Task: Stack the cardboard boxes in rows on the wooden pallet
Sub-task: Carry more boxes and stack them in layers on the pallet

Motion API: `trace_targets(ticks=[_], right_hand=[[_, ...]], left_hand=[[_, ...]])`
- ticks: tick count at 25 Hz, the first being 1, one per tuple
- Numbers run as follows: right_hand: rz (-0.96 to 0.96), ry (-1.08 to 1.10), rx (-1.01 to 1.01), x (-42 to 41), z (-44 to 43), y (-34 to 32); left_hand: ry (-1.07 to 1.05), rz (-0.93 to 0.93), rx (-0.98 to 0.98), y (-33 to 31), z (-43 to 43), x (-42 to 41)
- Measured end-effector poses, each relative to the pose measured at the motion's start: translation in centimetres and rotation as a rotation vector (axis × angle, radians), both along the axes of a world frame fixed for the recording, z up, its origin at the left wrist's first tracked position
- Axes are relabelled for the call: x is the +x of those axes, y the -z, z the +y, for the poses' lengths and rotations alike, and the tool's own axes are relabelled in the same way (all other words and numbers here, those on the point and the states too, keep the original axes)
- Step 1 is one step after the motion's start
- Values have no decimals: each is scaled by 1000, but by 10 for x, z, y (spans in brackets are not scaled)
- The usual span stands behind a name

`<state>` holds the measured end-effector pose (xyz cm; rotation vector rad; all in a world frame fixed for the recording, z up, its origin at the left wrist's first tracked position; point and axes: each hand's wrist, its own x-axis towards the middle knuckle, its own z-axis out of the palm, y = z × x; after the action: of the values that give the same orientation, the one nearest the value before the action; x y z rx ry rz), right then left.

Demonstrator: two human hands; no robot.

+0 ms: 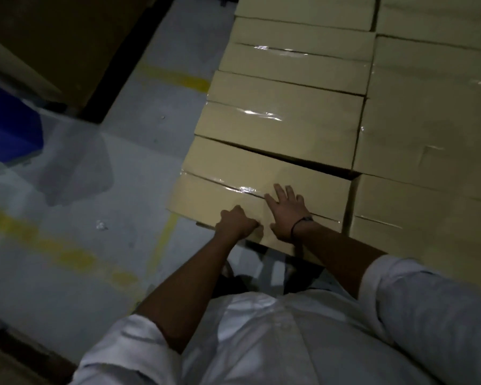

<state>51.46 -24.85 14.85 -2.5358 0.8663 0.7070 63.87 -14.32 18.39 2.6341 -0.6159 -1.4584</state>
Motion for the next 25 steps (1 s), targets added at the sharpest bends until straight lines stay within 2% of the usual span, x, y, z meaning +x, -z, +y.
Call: trace_targets(ticks=[4,7,10,16,19,25], right_hand=[[37,99,-6,0,27,1],[99,347,47,16,50,-7],[87,538,1,34,81,-5],[123,883,-47,50,143,0],[59,1043,-34,39,147,2],[-128,1086,12,14,135,8]], left_hand=[[163,-182,-42,3,14,55],[298,-268,-74,7,28,98],[402,-309,-113,5,40,142],[437,-165,-122,6,49,186],[451,-142,-130,14,39,201],[479,-127,-158,12,40,203]])
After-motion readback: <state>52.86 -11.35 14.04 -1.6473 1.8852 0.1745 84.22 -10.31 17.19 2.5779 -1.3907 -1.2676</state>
